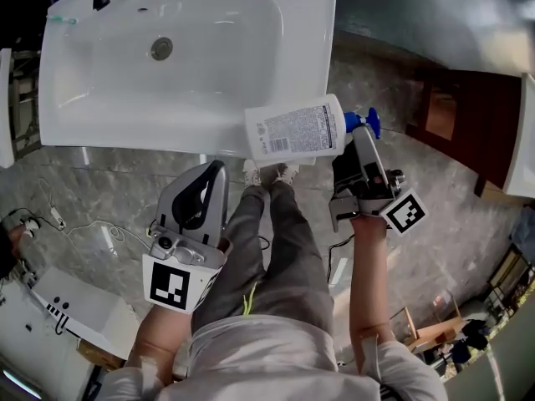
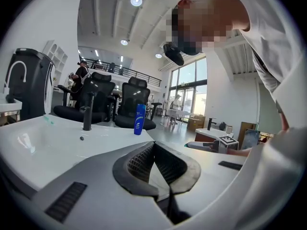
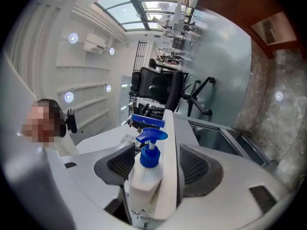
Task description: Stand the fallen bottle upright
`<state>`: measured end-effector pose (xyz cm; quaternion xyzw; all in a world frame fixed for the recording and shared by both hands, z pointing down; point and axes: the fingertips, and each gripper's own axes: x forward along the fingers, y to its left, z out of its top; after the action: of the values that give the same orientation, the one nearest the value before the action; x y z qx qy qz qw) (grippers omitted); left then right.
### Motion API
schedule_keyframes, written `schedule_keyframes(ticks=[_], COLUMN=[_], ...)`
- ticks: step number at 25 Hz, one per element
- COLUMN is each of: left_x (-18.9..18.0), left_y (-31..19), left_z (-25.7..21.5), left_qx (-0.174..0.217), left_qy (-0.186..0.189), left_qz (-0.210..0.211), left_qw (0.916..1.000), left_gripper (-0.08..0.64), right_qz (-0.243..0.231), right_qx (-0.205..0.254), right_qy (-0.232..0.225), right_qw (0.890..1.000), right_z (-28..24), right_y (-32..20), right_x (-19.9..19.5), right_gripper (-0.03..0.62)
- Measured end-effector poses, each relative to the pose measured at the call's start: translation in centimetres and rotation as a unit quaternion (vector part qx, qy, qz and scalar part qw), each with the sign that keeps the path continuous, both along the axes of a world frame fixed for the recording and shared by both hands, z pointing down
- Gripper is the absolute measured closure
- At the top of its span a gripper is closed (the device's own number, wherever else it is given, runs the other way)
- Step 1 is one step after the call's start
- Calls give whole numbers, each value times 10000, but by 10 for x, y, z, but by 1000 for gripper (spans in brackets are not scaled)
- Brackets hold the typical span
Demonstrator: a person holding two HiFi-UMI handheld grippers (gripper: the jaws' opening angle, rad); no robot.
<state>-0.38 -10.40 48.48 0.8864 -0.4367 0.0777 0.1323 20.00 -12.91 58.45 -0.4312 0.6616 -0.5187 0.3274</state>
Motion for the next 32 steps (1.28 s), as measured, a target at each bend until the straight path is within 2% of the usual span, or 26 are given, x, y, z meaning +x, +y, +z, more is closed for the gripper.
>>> schedule_keyframes(ticks=[7,16,21,24,32], left_x=[-4,-8,-5,-5,-10], left_y=[0,-2,-7,-4,0], left_z=[12,24,22,20,17], left_qx=[-157,-301,-160,-161,-117], left_qy=[-70,-86,-118,-89,-64], left_qz=[-35,-29,-13,-12,-17], left_qw=[9998,9995,9998,9998,9999], left_gripper=[545,545,545,545,545], right_qz=[-92,-239,-266,-245,19], right_qx=[226,340,478,620,671], right_qy=[-396,-397,-487,-570,-766], right_qw=[9989,9983,9973,9961,9948], right_z=[-5,1,-3,-9,-11], right_y=[-9,-14,-12,-11,-8], right_x=[-6,-13,-12,-12,-8], right_gripper=[327,328,332,419,435])
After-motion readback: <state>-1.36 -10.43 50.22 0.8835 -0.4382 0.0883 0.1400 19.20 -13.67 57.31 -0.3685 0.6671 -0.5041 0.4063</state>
